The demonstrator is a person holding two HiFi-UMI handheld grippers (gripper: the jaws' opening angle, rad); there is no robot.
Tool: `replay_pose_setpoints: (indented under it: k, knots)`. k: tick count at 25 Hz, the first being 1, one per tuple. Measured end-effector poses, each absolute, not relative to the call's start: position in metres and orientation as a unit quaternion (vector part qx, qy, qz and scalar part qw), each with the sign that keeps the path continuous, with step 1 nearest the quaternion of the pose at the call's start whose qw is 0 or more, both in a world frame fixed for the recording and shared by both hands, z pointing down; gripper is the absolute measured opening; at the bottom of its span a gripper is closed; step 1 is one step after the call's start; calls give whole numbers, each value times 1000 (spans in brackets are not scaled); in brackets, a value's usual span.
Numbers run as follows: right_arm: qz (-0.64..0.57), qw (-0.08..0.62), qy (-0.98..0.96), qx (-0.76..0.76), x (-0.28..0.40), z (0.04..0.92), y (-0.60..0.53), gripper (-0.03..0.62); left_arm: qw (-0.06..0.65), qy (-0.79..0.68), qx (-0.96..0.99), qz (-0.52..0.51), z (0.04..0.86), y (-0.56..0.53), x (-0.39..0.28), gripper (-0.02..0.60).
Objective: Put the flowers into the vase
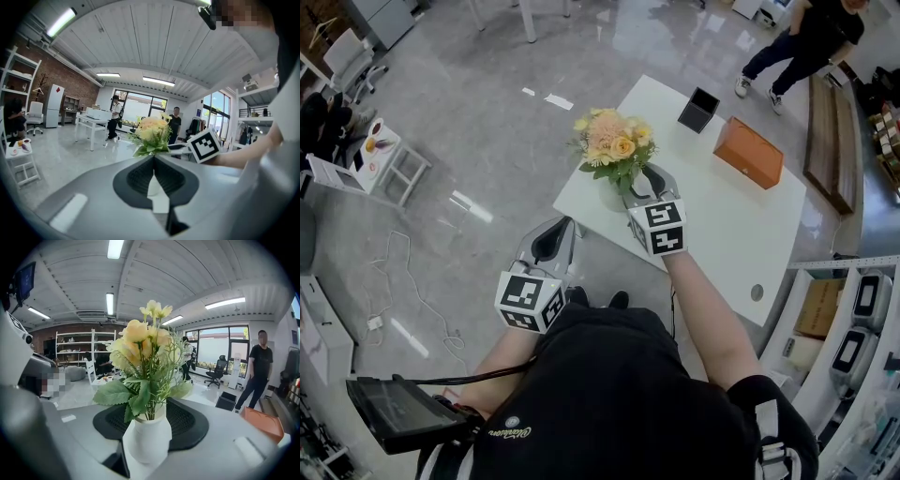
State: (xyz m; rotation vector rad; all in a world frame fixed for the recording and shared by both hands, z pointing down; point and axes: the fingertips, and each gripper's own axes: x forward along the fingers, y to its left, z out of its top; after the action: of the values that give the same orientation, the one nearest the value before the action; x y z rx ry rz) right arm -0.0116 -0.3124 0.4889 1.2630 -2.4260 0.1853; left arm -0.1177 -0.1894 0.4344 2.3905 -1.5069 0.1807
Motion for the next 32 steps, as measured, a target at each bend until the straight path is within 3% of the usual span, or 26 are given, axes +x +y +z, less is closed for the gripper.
replay_pose_setpoints:
  k: [15,32]
  knots:
    - [100,190,-876,431,-17,490,-307,291,152,-525,835,60,430,-186,-117,8]
    - [138,169,-874,434,-10,491,-308,288,150,-524,836,60,429,-188,-117,7]
